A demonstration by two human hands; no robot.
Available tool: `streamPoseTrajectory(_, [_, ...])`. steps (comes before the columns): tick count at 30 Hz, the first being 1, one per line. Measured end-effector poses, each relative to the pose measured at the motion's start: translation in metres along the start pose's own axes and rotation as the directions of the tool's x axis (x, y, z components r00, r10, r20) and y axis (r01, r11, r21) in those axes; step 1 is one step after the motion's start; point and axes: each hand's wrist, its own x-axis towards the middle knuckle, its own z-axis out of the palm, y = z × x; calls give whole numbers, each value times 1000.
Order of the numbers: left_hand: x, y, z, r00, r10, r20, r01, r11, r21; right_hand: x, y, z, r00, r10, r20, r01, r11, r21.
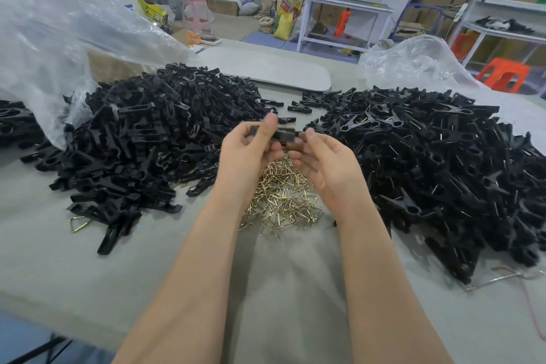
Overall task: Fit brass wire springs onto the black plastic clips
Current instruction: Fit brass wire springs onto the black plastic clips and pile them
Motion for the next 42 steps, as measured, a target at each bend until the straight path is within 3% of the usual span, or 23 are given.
streamPoseTrajectory(1, [2, 1, -2, 998, -32, -54, 25, 991, -130, 1, 2, -2, 996, -55, -63, 37, 964, -265])
streamPoseTrajectory(3, [7, 5, -9, 981, -120, -155, 47, 912, -407, -1, 6, -3, 996, -83, -31, 35, 684, -729])
streamPoseTrajectory(5, [9, 8, -16, 952, -217, -218, 35, 779, -625, -3, 13, 4, 998, 40, 45, 26, 394, -919])
streamPoseTrajectory(7, [8, 9, -19, 929, -291, -227, 21, 655, -755, -3, 21, 13, 998, 40, 56, 43, 278, -960])
streamPoseTrajectory(9, [8, 9, -21, 912, -323, -251, 3, 619, -786, -4, 24, 20, 998, -43, 50, 61, 301, -952])
streamPoseTrajectory(13, [11, 8, -21, 887, -368, -278, 40, 663, -747, -5, 21, 20, 993, -117, 16, 54, 331, -942])
streamPoseTrajectory(17, [14, 2, -24, 890, -385, -243, 150, 751, -643, -3, 21, 20, 999, -41, 30, 41, 313, -949])
streamPoseTrajectory(20, [14, 3, -23, 894, -387, -224, 153, 736, -660, -2, 22, 20, 999, 22, 43, 34, 336, -941])
streamPoseTrajectory(25, [13, 4, -24, 864, -414, -286, 92, 689, -719, 0, 18, 13, 1000, 19, 2, -7, 485, -875])
streamPoseTrajectory(30, [14, 1, -23, 886, -417, -201, 147, 665, -732, 1, 10, -2, 994, -68, -90, -13, 721, -693])
streamPoseTrajectory(32, [16, 0, -21, 891, -417, -183, 163, 668, -726, 2, 11, -2, 993, -68, -95, -9, 766, -642])
streamPoseTrajectory(38, [18, -4, -18, 865, -464, -192, 236, 713, -661, 4, 10, -3, 994, -75, -77, 11, 781, -625])
streamPoseTrajectory(42, [15, -3, -15, 891, -441, -110, 293, 742, -604, 4, 12, -3, 987, -154, -51, 80, 733, -676])
